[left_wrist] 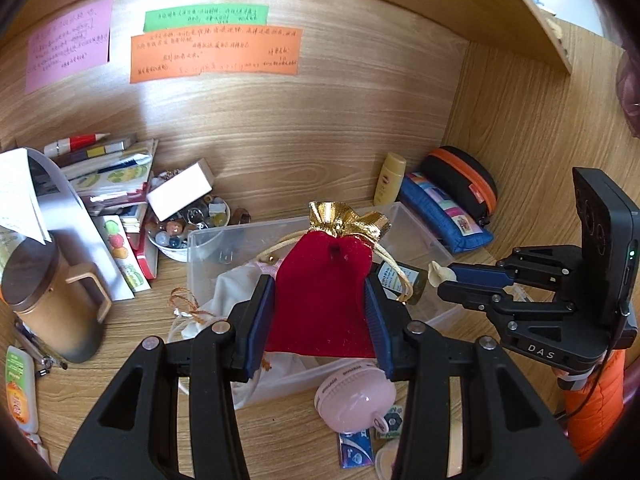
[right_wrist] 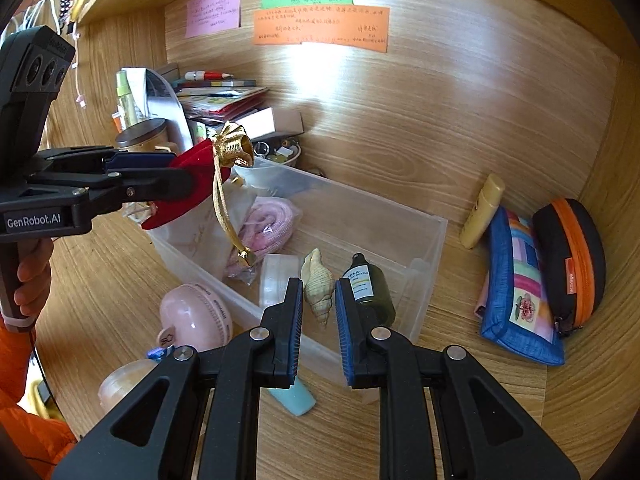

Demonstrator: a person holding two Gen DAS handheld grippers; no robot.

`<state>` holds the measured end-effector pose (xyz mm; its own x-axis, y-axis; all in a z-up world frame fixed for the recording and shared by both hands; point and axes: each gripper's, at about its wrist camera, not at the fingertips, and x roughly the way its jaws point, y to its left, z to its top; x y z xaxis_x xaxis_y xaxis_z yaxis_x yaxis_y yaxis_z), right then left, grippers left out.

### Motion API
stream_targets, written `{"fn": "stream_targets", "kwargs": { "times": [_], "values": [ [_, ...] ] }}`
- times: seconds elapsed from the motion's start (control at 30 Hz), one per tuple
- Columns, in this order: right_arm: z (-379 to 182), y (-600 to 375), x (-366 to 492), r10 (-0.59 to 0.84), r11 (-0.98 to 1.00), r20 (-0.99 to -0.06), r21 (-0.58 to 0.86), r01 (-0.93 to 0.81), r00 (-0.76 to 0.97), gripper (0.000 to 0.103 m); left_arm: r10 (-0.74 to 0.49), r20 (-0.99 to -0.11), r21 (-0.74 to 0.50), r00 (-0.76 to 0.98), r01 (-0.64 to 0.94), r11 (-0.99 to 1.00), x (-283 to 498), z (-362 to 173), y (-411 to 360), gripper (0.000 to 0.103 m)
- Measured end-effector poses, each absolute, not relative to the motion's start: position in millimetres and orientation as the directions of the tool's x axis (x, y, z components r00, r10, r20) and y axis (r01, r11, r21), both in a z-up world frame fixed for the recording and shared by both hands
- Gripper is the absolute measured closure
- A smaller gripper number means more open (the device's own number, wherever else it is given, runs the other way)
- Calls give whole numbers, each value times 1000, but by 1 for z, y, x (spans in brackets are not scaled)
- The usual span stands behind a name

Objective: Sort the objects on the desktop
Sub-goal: 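Carry the velvet bag and seashell over the clear box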

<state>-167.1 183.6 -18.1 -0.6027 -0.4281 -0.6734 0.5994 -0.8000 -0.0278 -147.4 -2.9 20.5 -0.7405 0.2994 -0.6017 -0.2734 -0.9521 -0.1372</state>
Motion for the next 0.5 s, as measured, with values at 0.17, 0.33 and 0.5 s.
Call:
{"fn": "stream_targets", "kwargs": {
  "times": [0.17,0.33,0.5],
  "values": [
    [-26,182,-175,-422,-797,-685,-32,603,-594,88,307,-615,-123,-726,-297,-947,-152,13,7,59],
    [-32,183,-188,-421,-801,-694,-17,598,-584,88,302,-640,-125,-706,-293,-948,-164,2,13,59],
    [-37,181,-196,-429,-793,-703,-7,609,-567,88,292,-657,-116,-695,-290,-950,-173,-5,16,59]
  ]
}}
